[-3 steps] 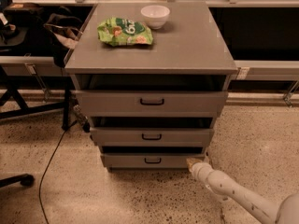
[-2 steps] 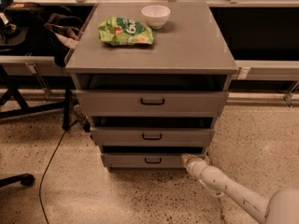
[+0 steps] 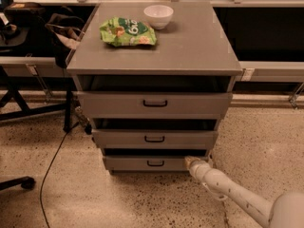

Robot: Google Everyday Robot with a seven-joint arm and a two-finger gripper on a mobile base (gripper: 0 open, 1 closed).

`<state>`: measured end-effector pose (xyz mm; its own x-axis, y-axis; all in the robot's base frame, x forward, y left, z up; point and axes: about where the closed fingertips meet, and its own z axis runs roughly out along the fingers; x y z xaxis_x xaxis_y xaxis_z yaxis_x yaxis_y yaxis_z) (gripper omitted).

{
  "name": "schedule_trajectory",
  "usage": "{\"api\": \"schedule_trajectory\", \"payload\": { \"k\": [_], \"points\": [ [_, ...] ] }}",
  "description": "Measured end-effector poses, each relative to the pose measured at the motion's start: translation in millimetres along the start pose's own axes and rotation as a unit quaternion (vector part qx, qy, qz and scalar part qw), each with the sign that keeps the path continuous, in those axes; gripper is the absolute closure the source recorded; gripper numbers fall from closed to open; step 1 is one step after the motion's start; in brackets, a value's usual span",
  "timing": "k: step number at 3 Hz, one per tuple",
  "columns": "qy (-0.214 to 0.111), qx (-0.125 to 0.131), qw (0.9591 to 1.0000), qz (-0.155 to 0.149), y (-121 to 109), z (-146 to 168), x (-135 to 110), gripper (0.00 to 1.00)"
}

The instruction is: Open bottom drawer

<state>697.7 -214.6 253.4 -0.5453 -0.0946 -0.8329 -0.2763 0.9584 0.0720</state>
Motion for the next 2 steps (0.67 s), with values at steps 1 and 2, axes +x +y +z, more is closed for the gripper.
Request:
{"api": "schedule_trajectory", "payload": {
  "k": [1, 2],
  "points": [
    [-0.012, -0.001, 0.9999, -0.004, 2, 15, -8, 1.00],
    [-0.035, -0.009, 0.9992, -0.017, -1, 58, -35, 1.00]
  ]
}}
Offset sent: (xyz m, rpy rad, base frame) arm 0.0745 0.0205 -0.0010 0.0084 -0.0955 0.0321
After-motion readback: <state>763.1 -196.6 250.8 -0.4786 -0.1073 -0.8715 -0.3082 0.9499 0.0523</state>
